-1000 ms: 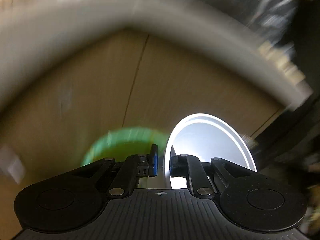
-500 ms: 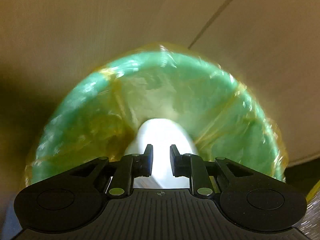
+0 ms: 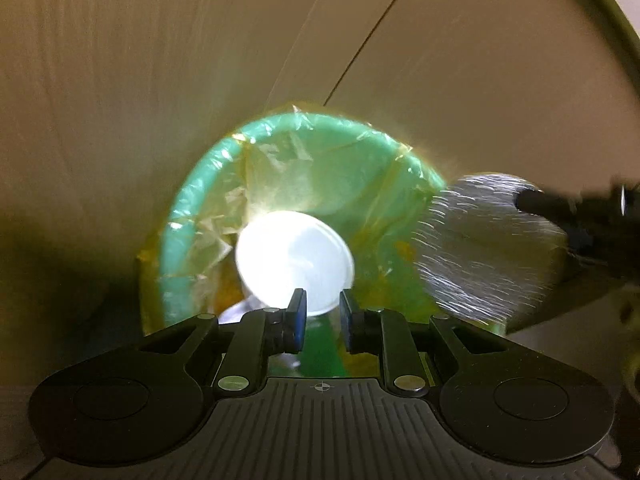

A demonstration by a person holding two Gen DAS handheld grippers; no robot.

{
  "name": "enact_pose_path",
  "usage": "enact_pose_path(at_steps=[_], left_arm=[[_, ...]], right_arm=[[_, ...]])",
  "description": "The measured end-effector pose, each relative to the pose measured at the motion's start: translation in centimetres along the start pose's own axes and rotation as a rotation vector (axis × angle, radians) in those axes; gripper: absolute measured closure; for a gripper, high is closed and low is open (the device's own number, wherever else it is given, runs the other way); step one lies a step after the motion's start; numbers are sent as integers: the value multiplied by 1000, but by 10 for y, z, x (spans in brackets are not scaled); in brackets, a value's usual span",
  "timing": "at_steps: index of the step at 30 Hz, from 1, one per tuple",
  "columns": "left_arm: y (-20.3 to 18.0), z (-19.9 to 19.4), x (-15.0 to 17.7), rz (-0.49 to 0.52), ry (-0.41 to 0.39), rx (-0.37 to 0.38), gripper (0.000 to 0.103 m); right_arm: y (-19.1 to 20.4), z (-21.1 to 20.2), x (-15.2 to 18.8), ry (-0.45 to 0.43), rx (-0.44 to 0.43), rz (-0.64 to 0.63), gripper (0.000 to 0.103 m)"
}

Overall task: Collect trash
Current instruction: 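Carry the scrubber pad into the bin and open the right gripper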

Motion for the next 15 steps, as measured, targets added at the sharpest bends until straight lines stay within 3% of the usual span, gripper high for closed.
enact_pose_path(at_steps=[1, 11, 15], left_arm=[[-1, -6, 0, 17, -13, -20, 83], [-14, -11, 5, 67, -8, -16, 82], [-27, -24, 3, 107, -46, -23, 82]], right_arm=[[1, 1, 0, 3, -1, 12, 43], [-7, -16, 45, 74, 88, 51, 43], [-6, -26, 53, 83, 114, 33, 43]])
Point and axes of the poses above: each gripper's, at about its wrist camera, not at the fingertips, and z roughly the way its jaws point, y to its left, x to its underside, the point moved 3 cm from there along z, roughly the way its jaws point, and after that the axes turned 12 degrees about -z, right-handed, at the moved point
